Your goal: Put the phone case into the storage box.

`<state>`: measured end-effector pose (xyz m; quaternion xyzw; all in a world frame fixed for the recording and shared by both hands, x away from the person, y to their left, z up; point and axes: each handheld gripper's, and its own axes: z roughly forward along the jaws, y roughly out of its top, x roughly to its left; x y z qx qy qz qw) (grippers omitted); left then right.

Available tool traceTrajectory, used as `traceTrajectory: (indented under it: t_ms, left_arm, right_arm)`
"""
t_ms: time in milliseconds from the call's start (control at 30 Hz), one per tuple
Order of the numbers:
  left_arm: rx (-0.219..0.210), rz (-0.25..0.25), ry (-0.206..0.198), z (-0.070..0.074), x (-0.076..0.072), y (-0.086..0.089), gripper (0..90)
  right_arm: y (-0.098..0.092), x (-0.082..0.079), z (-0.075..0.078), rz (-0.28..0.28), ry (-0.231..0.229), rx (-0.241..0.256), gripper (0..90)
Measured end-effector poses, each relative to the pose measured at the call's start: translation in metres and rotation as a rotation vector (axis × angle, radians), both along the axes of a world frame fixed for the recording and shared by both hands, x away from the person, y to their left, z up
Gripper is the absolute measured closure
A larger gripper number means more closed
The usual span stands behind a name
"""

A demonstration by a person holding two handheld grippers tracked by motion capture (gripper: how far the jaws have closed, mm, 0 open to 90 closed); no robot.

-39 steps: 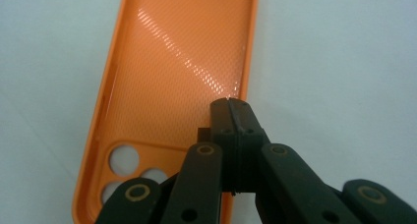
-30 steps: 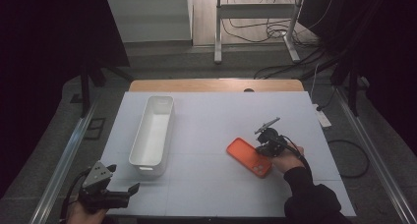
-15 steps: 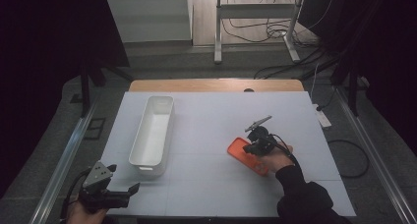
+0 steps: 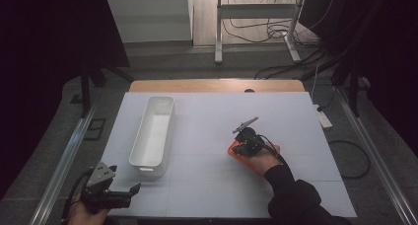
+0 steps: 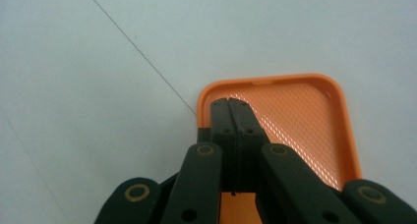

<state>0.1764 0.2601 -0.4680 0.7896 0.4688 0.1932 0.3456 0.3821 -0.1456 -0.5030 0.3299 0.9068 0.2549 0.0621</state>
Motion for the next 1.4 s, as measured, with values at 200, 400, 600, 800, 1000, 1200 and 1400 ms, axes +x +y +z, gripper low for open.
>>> traceTrajectory:
  t_ms: [200, 400, 600, 800, 1000, 1200, 1400]
  left_arm:
    - [-0.001, -0.004, -0.001, 0.000, 0.000, 0.000, 2.3]
    - [-0.002, -0.008, -0.003, 0.000, -0.001, 0.000, 2.3]
    - [-0.005, -0.009, -0.006, 0.000, -0.001, 0.000, 2.3]
    - [-0.003, -0.009, -0.005, 0.000, -0.001, 0.000, 2.3]
    - [-0.002, -0.010, -0.007, 0.000, -0.001, 0.000, 2.3]
    - [-0.004, -0.010, -0.008, 0.000, -0.001, 0.000, 2.3]
    - [0.001, -0.012, -0.008, 0.000, -0.001, -0.001, 2.3]
  right_arm:
    - [0.009, -0.003, -0.003, 0.023, 0.004, -0.006, 89.0]
    - [0.014, -0.011, -0.003, 0.065, 0.019, -0.009, 89.1]
    - [0.018, -0.024, -0.003, 0.099, 0.037, -0.010, 89.0]
    - [0.015, -0.037, -0.003, 0.134, 0.064, -0.016, 89.1]
    - [0.009, -0.046, -0.003, 0.148, 0.086, -0.017, 89.0]
    - [0.000, -0.055, -0.001, 0.165, 0.110, -0.028, 89.0]
    - [-0.011, -0.062, 0.000, 0.169, 0.126, -0.036, 89.0]
